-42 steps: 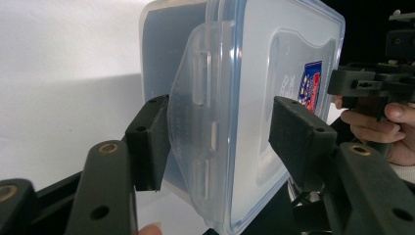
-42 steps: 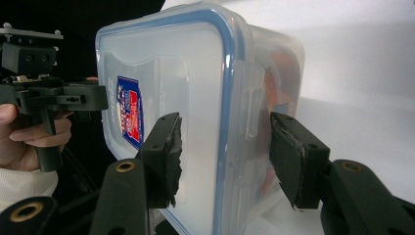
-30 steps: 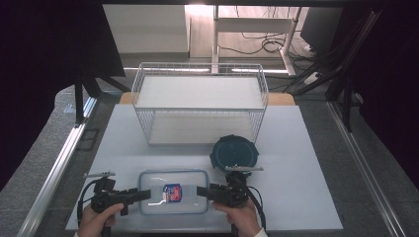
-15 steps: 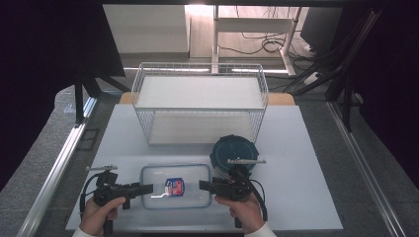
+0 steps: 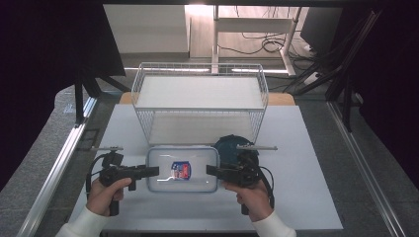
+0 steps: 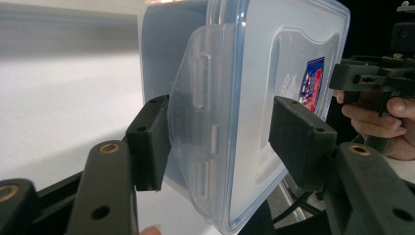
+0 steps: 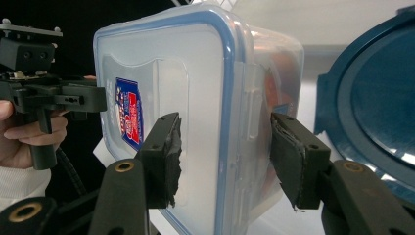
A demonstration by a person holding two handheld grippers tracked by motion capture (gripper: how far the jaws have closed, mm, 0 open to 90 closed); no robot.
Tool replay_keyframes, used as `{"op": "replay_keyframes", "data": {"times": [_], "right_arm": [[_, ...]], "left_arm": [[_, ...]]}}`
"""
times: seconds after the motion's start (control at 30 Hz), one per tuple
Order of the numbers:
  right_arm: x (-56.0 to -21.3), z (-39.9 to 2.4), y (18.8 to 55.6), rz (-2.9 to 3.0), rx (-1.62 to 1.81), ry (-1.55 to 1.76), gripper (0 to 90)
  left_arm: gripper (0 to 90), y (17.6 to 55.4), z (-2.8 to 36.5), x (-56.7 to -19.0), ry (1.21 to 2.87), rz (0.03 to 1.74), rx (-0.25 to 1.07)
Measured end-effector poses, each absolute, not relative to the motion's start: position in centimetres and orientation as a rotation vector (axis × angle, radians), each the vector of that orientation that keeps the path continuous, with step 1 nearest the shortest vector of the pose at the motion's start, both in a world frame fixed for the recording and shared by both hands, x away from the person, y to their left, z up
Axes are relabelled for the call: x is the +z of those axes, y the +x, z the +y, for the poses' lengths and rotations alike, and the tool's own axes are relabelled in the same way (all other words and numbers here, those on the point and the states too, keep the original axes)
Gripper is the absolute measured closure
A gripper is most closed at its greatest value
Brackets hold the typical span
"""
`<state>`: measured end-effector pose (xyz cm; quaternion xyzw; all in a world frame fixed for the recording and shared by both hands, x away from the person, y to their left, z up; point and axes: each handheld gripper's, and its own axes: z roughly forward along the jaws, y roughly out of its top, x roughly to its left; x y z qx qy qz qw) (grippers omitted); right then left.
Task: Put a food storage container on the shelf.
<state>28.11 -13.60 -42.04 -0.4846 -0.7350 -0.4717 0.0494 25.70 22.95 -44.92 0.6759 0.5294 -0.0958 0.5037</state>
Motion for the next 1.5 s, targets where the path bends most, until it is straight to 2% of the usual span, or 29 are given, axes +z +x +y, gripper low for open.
{"op": "replay_keyframes", "data": {"times": [0.3,1.17,1.5], "right_arm": [[-40.5,-13.4,28.9,-2.247,-1.468,-1.466,47.0],[-38.0,-15.0,30.1,-2.278,-1.515,-1.468,47.1],[-36.3,-15.4,30.7,-2.280,-1.550,-1.454,47.1]], "left_arm": [[42.0,26.4,23.2,-43.1,1.637,1.253,-0.191],[42.2,28.1,21.5,-41.4,1.624,1.218,-0.185],[42.1,28.6,21.1,-39.2,1.630,1.196,-0.135]]}}
